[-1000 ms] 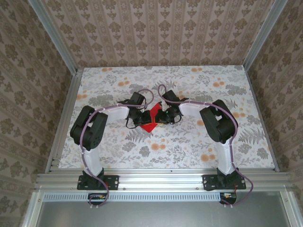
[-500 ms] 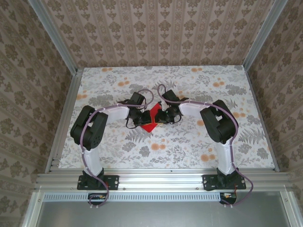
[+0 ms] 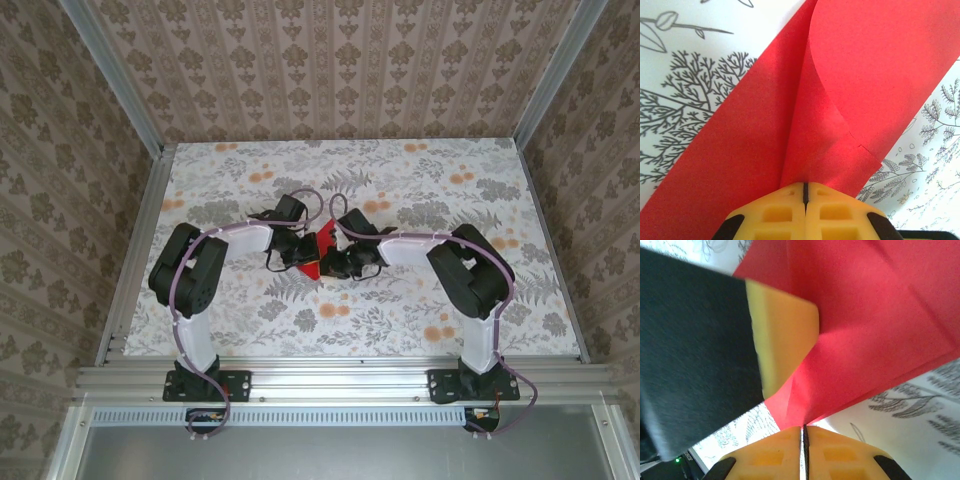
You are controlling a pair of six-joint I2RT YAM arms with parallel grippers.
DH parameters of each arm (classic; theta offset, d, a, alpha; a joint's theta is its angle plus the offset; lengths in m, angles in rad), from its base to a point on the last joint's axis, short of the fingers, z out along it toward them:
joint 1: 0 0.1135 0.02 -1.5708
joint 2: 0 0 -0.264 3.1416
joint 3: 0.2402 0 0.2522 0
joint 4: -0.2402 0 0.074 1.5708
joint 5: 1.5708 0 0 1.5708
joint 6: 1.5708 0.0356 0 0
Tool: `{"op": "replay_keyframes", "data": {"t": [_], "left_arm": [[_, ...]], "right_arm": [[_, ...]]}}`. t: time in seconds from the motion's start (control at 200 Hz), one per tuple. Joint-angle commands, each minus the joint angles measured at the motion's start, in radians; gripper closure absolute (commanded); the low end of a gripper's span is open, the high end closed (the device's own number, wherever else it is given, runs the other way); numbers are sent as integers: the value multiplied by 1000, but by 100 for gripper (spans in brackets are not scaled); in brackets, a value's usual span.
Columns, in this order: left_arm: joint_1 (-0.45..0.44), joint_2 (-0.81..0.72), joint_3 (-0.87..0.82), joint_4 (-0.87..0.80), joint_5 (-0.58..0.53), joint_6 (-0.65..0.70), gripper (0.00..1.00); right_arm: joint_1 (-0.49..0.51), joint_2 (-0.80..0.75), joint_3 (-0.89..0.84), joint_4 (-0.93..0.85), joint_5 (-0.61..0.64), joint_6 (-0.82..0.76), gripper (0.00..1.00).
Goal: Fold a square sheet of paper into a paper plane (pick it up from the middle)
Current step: Fold the triangle a second time at the center of the table.
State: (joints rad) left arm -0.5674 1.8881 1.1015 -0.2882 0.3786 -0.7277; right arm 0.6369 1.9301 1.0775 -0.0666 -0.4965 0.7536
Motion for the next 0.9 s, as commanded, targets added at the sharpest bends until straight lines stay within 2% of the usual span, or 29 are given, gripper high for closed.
{"op": "replay_keyframes", "data": {"t": [0.0,0.215,0.39,0.645,0.895], "left_arm": [[7,60,-49,-77,-48,-25,95],[12,62,-56,-66,-37,-32,95],[16,60,-59,-61,-27,-30,95],[17,57,-60,-60,-20,-30,95],[20,59,-60,-60,-17,-27,95]], "right_arm": [[16,-36,-44,155,8,113,89],[24,-64,-109,259,74,198,90],[24,-75,-141,320,64,217,89],[38,-60,-140,353,65,234,89],[53,-4,-116,314,95,240,89]]}}
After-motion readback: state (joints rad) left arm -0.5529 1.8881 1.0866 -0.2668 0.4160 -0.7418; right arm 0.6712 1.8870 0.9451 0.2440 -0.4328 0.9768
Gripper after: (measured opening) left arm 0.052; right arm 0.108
